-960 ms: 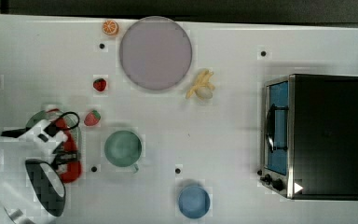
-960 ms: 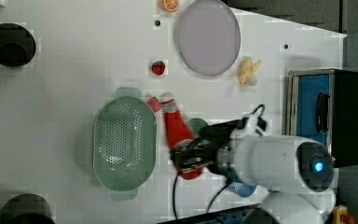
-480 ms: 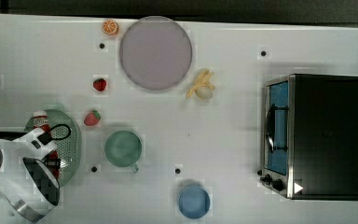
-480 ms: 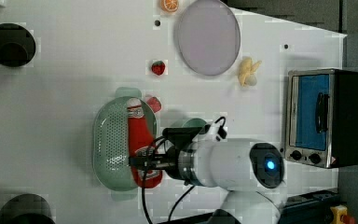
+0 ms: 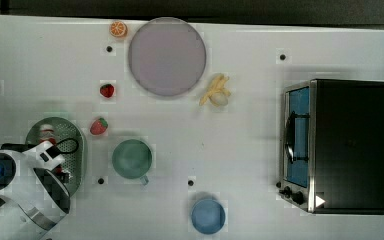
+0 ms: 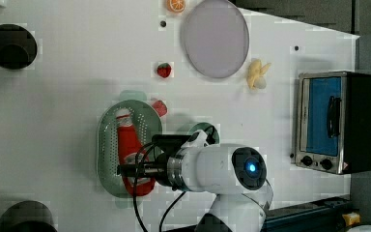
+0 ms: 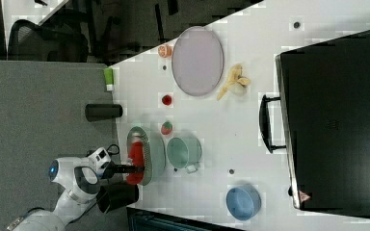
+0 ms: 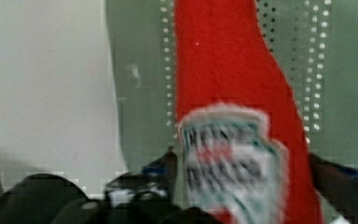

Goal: Pick Ketchup from the table and place it in strainer.

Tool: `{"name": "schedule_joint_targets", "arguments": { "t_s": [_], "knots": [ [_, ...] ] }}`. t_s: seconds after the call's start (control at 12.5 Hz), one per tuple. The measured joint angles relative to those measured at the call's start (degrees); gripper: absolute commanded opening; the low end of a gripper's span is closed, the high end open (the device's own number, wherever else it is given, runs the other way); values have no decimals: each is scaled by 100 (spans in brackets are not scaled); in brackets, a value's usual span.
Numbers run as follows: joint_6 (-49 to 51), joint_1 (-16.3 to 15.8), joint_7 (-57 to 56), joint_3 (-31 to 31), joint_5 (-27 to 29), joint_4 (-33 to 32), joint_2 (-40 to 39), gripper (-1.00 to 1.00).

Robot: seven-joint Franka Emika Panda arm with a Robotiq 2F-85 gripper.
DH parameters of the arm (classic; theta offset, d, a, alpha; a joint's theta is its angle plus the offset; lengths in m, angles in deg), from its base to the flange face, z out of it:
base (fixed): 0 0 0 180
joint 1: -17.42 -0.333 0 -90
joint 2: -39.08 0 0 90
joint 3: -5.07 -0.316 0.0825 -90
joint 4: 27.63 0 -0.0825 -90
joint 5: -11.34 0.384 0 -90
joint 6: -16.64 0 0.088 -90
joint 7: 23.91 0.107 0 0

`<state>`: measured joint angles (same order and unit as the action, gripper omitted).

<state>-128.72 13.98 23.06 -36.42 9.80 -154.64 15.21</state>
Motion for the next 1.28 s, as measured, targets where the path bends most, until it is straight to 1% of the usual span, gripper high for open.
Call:
{"name": "schedule_joint_targets", "arguments": {
  "t_s": [0.24,0.4,0.48,0.64,0.8,1.04,1.28],
  "knots": [
    [-78,-18,14,48,-85,0,98,100],
    [-73,-29,74,109,-116,0,306,100],
    [-6,29,83,109,-98,0,469,100],
    [456,331,102,28,-140,22,958,100],
    [1044,614,104,151,-119,90,1602,100],
    [1802,1080,104,669,-100,269,2510,100],
    [2621,1403,104,1537,-135,761,2817,100]
  ]
}}
